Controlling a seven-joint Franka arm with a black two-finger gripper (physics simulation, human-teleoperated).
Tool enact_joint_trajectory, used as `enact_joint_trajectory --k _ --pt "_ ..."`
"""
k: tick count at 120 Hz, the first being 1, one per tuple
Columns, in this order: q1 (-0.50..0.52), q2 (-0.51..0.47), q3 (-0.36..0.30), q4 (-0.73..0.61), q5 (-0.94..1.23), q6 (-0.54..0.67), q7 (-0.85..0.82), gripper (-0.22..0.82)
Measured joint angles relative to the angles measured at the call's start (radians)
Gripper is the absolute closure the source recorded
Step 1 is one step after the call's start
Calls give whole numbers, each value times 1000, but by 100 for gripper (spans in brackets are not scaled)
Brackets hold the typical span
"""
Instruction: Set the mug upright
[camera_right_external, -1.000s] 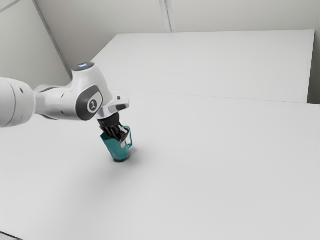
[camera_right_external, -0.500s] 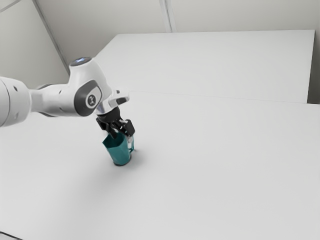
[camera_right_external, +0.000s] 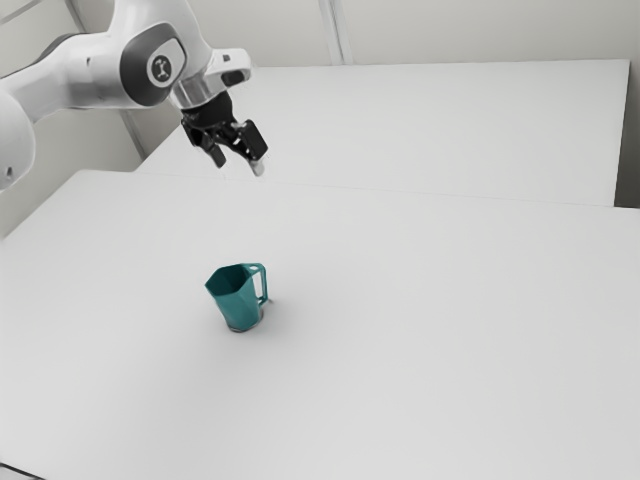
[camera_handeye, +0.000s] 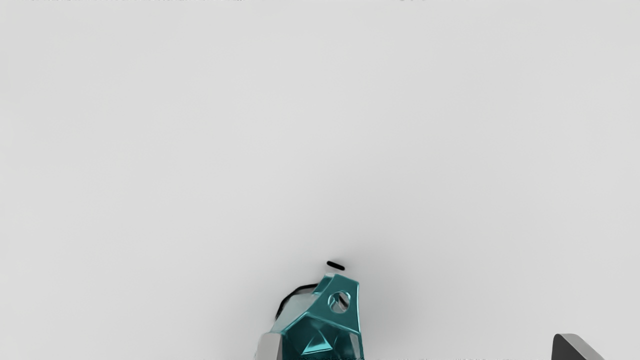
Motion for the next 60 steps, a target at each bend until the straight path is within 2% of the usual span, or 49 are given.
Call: enact_joint_trajectory --k 18,60 --pt "57 11 -4 72 16 -95 9 1" --pt "45 10 -6 91 22 -173 22 0"
